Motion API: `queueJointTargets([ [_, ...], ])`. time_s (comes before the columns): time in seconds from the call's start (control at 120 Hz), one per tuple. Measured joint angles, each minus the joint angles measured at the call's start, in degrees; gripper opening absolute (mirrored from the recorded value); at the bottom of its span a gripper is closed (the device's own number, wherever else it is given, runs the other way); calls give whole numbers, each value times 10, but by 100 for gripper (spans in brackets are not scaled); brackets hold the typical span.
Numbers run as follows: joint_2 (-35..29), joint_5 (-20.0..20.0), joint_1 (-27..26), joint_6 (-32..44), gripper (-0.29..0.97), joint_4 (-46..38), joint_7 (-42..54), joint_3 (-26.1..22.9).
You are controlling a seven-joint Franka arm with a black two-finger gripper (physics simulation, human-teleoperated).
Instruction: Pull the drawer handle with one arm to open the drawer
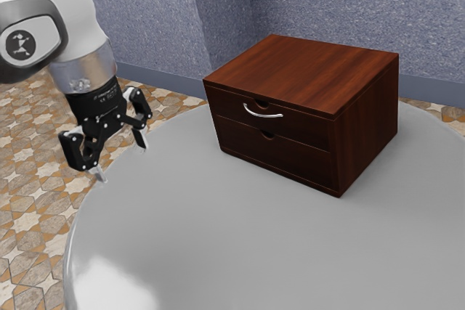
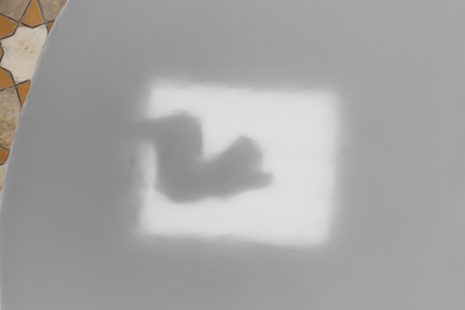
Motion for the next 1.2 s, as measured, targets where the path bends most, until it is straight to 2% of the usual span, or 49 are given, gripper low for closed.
queueJointTargets([
  [0.125, 13, 8, 0, 12, 68, 9, -5, 0],
  [0.233, 32, 38, -9, 34, 68, 8, -8, 0],
  [0.325, 69, 44, -12, 47, 68, 31, -15, -9],
  [0.408, 104, 17, -6, 66, 68, 63, -20, -11],
  [0.567, 119, -52, -1, 129, 68, 67, -28, -11],
  [0.658, 145, -74, -4, 162, 68, 75, -28, -13],
  [0.775, 187, -87, -10, 191, 68, 105, -23, -14],
  [1.2, 237, -94, 14, 245, 68, 137, 6, -13],
])
